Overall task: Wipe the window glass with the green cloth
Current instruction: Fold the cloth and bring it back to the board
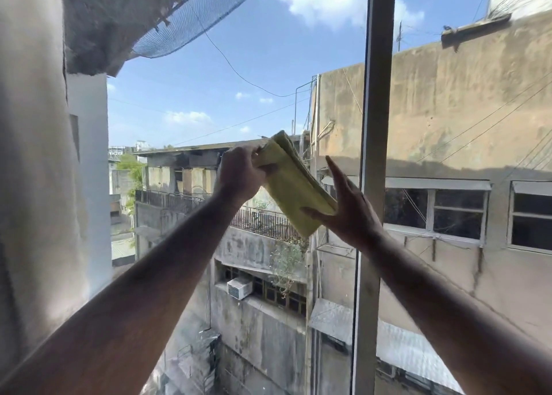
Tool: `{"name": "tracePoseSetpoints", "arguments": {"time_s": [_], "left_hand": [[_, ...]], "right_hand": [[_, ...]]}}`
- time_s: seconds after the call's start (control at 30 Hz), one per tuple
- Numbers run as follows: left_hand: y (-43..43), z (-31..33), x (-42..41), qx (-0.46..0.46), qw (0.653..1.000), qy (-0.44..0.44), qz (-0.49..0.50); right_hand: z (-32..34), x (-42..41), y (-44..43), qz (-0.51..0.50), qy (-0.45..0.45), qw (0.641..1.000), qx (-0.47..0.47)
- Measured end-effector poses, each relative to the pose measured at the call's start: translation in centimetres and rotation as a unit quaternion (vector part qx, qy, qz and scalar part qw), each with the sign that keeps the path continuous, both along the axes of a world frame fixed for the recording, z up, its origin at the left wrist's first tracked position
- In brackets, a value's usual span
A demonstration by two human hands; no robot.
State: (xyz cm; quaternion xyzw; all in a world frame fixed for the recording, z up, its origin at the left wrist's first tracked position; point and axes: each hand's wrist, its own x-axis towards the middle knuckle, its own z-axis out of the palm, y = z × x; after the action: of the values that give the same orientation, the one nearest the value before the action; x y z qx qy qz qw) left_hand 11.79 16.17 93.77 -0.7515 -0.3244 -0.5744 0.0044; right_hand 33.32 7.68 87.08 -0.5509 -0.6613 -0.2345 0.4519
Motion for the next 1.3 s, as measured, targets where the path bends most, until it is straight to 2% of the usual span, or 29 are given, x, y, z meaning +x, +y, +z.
{"name": "tracePoseSetpoints", "arguments": {"time_s": [0.07, 0.17, 0.27, 0.43, 0.57, 0.73, 0.93, 1.3], "left_hand": [[-0.2, -0.9, -1.2, -0.084, 0.992, -0.069, -0.071], [0.2, -3.7, -3.4, -0.218, 0.947, -0.150, -0.181], [0.9, -7.8, -5.6, -0.343, 0.887, -0.185, -0.248], [2.0, -15.9, -7.7, -0.465, 0.818, -0.191, -0.279], [1.6, -23.8, -8.9, -0.508, 0.796, -0.188, -0.271], [0.1, -36.4, -10.2, -0.585, 0.766, -0.137, -0.230], [-3.2, -54.5, -11.5, -0.685, 0.698, -0.098, -0.182], [-11.5, -85.1, -12.9, -0.801, 0.590, 0.000, -0.102]], "right_hand": [[0.5, -0.8, 0.0, 0.012, 0.090, 0.994, -0.059], [0.1, -1.3, -0.1, 0.065, 0.198, 0.975, -0.077], [-2.3, -1.8, -0.6, 0.184, 0.372, 0.904, -0.106], [-8.7, -2.8, -1.2, 0.182, 0.502, 0.828, -0.172], [-16.3, -3.3, -1.6, 0.171, 0.553, 0.788, -0.210], [-29.7, -3.4, -3.1, 0.122, 0.605, 0.732, -0.290], [-48.6, -5.0, -7.9, 0.053, 0.648, 0.653, -0.388], [-78.7, -7.6, -18.9, -0.081, 0.662, 0.551, -0.502]]}}
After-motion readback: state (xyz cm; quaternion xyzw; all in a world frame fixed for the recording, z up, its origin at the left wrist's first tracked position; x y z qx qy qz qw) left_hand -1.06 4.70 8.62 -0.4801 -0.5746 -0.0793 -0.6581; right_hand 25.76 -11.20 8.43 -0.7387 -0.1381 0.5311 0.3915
